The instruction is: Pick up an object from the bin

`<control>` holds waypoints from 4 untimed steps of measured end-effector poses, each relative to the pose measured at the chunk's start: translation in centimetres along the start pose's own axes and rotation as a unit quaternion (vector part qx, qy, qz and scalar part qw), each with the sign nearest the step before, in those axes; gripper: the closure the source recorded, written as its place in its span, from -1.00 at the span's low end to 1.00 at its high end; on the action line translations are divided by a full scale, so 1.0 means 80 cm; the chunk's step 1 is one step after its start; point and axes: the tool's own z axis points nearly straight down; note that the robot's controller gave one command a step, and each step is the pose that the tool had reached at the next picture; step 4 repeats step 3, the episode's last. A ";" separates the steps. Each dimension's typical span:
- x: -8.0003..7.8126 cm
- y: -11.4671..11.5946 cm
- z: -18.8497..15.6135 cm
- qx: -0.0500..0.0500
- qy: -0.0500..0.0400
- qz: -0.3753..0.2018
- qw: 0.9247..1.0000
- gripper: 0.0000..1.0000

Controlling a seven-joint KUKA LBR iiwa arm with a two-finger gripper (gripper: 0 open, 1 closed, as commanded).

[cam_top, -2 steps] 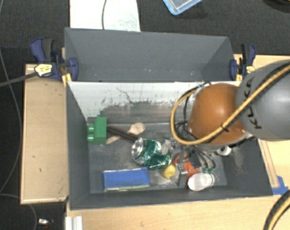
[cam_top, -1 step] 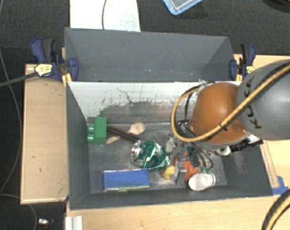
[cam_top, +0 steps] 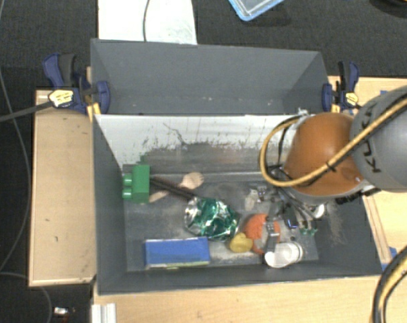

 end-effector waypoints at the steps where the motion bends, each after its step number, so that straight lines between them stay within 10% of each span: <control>1: 0.009 -0.027 0.016 0.003 0.000 -0.021 1.000 -1.00; 2: 0.019 -0.062 0.030 0.000 0.000 -0.050 0.999 -1.00; 3: 0.014 -0.042 0.049 0.001 -0.002 -0.107 0.994 1.00; 4: 0.014 -0.042 0.049 0.001 -0.002 -0.107 0.994 1.00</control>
Offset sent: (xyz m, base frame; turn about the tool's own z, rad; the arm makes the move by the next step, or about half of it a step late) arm -0.0188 -0.0951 -0.0331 -0.2178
